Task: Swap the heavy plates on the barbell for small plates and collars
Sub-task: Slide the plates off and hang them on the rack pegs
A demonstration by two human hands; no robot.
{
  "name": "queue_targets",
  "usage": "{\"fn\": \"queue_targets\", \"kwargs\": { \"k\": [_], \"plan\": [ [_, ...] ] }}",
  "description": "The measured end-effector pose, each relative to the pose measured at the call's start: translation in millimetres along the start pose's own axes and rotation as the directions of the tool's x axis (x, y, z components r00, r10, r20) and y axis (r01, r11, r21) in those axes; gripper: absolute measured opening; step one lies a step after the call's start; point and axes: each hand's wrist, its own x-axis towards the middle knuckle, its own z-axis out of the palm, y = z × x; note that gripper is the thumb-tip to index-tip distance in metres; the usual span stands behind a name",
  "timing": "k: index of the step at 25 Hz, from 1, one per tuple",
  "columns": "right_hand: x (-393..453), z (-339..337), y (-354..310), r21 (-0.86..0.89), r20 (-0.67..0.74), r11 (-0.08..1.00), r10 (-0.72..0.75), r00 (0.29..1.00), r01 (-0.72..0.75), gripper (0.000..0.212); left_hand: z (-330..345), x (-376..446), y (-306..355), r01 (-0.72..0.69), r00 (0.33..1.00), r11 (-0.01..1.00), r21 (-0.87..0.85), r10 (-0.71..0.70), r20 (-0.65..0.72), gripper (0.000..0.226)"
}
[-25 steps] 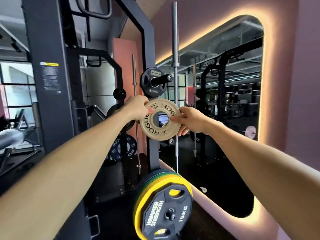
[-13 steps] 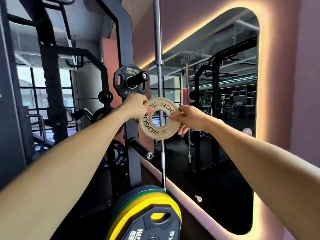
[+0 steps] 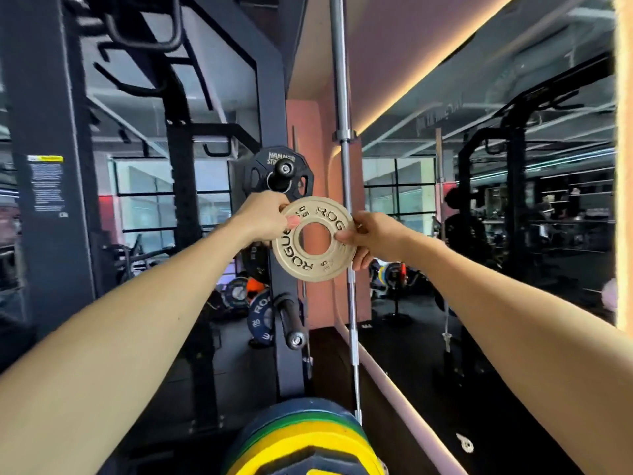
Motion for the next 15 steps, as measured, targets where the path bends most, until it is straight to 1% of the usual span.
{"fn": "queue_targets", "kwargs": {
  "k": [2,6,9,12,15],
  "plan": [
    [9.0,-10.4,-5.7,-0.013,0.006,0.998,-0.065,0.998,0.065,0.015,-11.1,1.8,6.6,0.025,0.999,0.999,-0.034,-0.027,-0.040,0.013],
    [29.2,-29.8,-22.3,-0.002,0.018,0.987,-0.159,0.987,0.159,0.015,-36.8,15.0,19.3,0.049,0.992,0.998,0.036,-0.044,-0.118,0.016],
    [45.0,-40.7,-36.2,0.030,0.018,0.980,-0.197,0.980,0.196,0.017,-52.4,29.3,23.8,0.055,0.986,0.998,-0.020,-0.057,-0.157,0.019],
    [60.8,-42.7,-42.3,0.044,0.001,0.976,-0.215,0.977,0.214,0.016,-60.1,43.5,21.2,0.063,0.979,0.998,-0.001,-0.062,-0.194,0.020],
    [81.6,-40.9,-42.1,0.032,-0.012,0.975,-0.221,0.975,0.221,0.016,-60.2,60.6,11.4,0.061,0.977,0.998,-0.007,-0.061,-0.203,0.015]
  ]
}}
